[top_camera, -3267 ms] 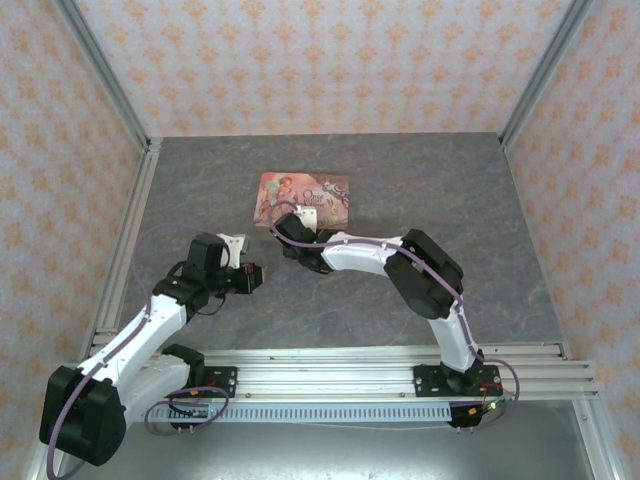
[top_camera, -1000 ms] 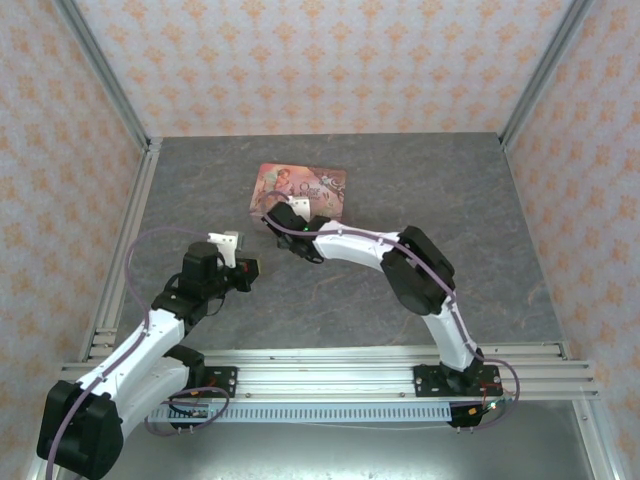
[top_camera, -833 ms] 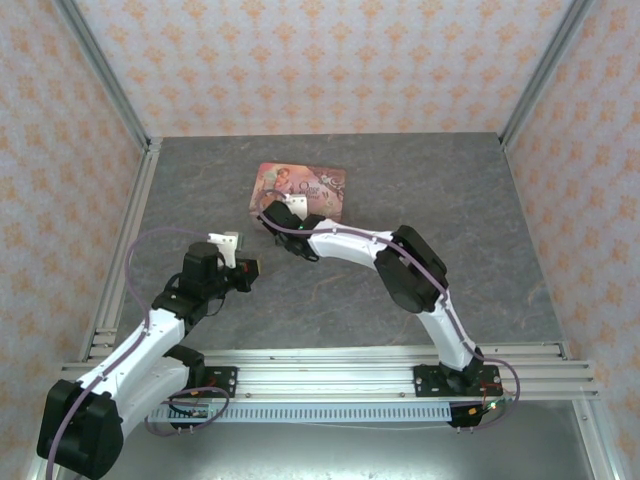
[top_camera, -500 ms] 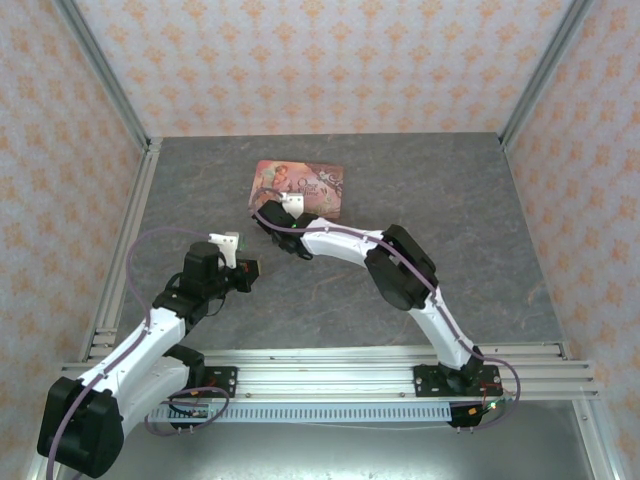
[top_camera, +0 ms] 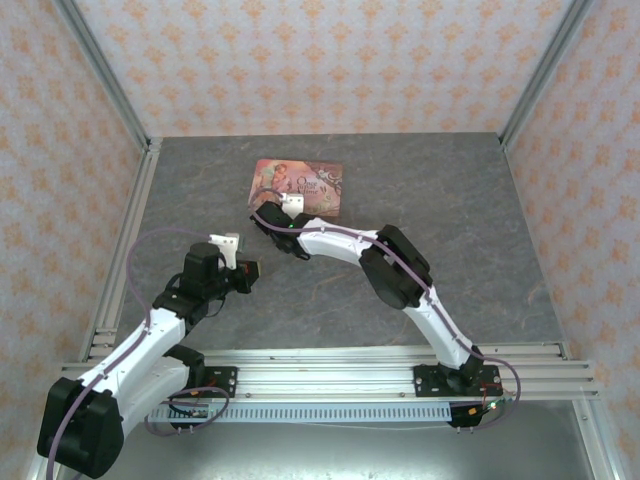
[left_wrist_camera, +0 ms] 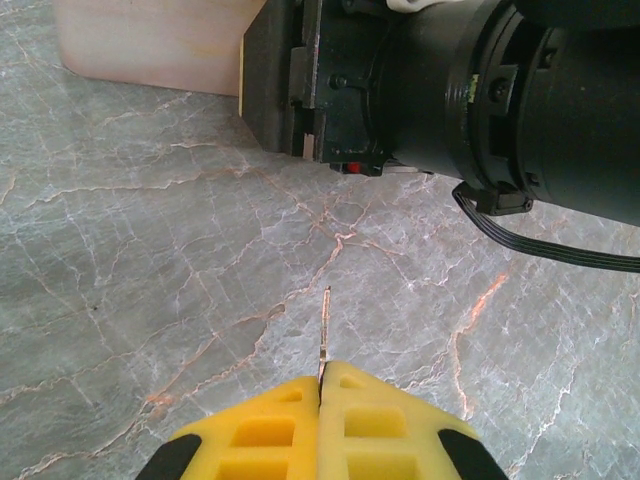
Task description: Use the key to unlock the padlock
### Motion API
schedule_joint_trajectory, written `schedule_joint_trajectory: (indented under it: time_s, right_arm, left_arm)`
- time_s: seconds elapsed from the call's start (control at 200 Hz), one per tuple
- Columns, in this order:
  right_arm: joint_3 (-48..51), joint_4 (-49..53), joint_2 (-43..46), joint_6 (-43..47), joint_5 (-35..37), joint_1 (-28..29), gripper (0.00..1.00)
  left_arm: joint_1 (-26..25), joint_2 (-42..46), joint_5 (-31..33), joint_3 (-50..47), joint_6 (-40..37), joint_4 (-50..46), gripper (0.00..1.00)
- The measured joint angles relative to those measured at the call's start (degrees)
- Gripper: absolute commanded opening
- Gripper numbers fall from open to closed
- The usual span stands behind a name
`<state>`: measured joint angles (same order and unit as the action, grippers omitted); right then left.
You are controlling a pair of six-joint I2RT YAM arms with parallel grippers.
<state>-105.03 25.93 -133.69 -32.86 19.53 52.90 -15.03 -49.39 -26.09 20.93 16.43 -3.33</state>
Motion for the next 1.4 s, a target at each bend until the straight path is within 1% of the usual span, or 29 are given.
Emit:
schedule_joint_trajectory:
  time_s: [0.065, 0.115, 0.17, 0.24, 0.305, 0.561, 0.726, 0.901, 1.026, 1.151, 1.311, 1.401]
  right_arm:
    - [0.00, 0.00, -0.33, -0.04, -0.02, -0.07, 0.47]
    - [0.00, 0.02, -0.59, 0.00, -0.02, -0.15, 0.43]
    - [0.00, 0.04, -0.87, -0.07, -0.02, -0.22, 0.37]
    - [0.00, 0.07, -0.96, 0.04, -0.07, -0.24, 0.27]
    - [-0.04, 0.02, -0.96, 0.48, -0.04, -0.28, 0.21]
    - [0.04, -0.35, -0.83, 2.49, -0.61, -0.35, 0.09]
    - [3.87, -1.55, 2.12, 3.96, -4.00, -0.59, 0.02]
    - [10.47, -1.38, 8.46, 4.42, -10.43, -0.98, 0.00]
    - [13.68, -1.22, 13.11, 4.33, -15.80, -1.53, 0.00]
    - [17.16, -1.53, 17.79, 3.61, -21.68, -2.58, 0.00]
    - [20.90, -1.70, 22.23, 2.14, -28.04, -4.70, 0.00]
    - [21.29, -1.68, 23.37, 1.73, -31.06, -5.79, 0.00]
  left_arm:
    - [0.00, 0.28, 0.00, -0.11, 0.00, -0.11, 0.00]
    - [0.00, 0.42, 0.00, -0.15, 0.00, -0.13, 0.00]
    - [0.00, 0.68, 0.00, -0.28, -0.02, -0.13, 0.00]
    - [0.00, 1.05, 0.00, -0.52, -0.02, -0.28, 0.00]
    - [0.00, 1.29, 0.00, -0.63, -0.02, -0.31, 0.00]
    - [0.00, 2.16, -0.04, -0.85, -0.48, -0.33, 0.00]
    - [0.00, 2.03, -0.92, -0.85, -1.38, -0.31, 0.00]
    - [0.00, -0.70, -5.05, -0.92, -2.86, 1.09, 0.00]
    - [-0.04, -3.30, -9.03, -1.84, -3.04, 4.83, 0.00]
    - [-1.42, -5.99, -12.35, -2.08, -3.04, 8.98, 0.00]
    - [-3.37, -9.42, -14.51, -2.21, -2.80, 13.64, 0.00]
    - [-3.37, -9.99, -15.47, -3.30, -1.66, 17.29, 0.00]
